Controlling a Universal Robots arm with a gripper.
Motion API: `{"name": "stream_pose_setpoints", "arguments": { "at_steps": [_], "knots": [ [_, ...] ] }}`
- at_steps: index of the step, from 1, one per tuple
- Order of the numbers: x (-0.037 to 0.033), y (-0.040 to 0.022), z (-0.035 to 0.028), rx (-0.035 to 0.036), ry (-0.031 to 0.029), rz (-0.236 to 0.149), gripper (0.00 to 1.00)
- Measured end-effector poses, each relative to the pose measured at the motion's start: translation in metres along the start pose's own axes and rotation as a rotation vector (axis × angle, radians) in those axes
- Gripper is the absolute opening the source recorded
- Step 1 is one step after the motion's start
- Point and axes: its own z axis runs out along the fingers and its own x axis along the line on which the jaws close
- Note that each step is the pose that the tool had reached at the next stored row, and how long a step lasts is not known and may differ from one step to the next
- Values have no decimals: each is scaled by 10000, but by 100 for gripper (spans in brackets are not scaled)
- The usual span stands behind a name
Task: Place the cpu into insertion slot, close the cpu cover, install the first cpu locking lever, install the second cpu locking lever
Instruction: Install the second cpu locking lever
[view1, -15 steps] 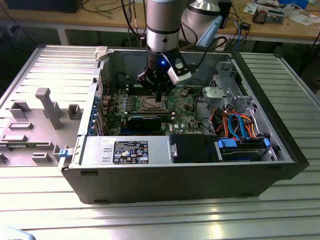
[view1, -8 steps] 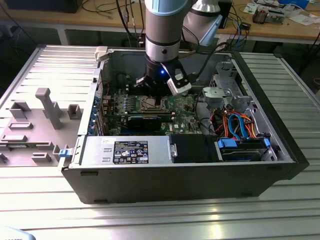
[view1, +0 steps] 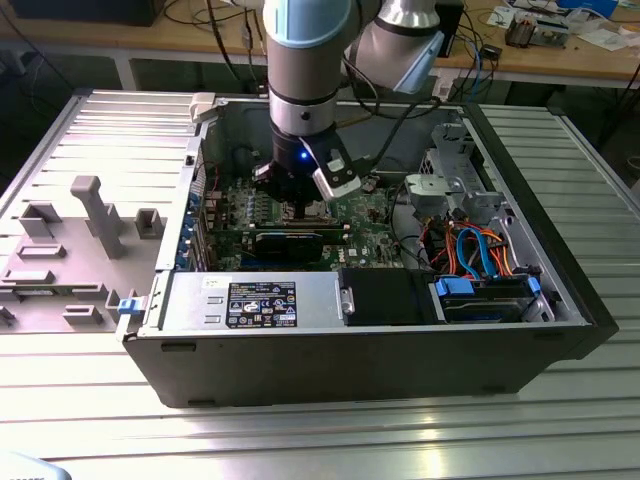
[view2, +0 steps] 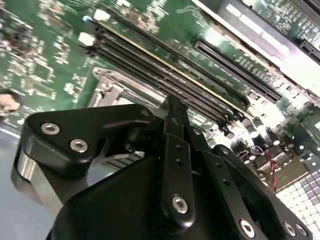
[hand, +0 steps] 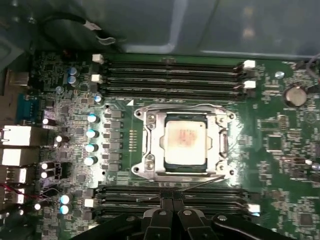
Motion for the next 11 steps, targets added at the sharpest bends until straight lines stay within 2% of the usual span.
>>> {"name": "stream_pose_setpoints", "arguments": {
  "at_steps": [3, 5, 9, 10, 11],
  "knots": [
    [72, -3, 52, -5, 1, -1, 11],
    [125, -3, 73, -131, -4, -1, 11],
    [217, -2, 100, -279, -10, 2, 11],
    [250, -2, 120, -359, -14, 4, 11],
    [258, -3, 131, -384, -15, 5, 11]
  ]
}}
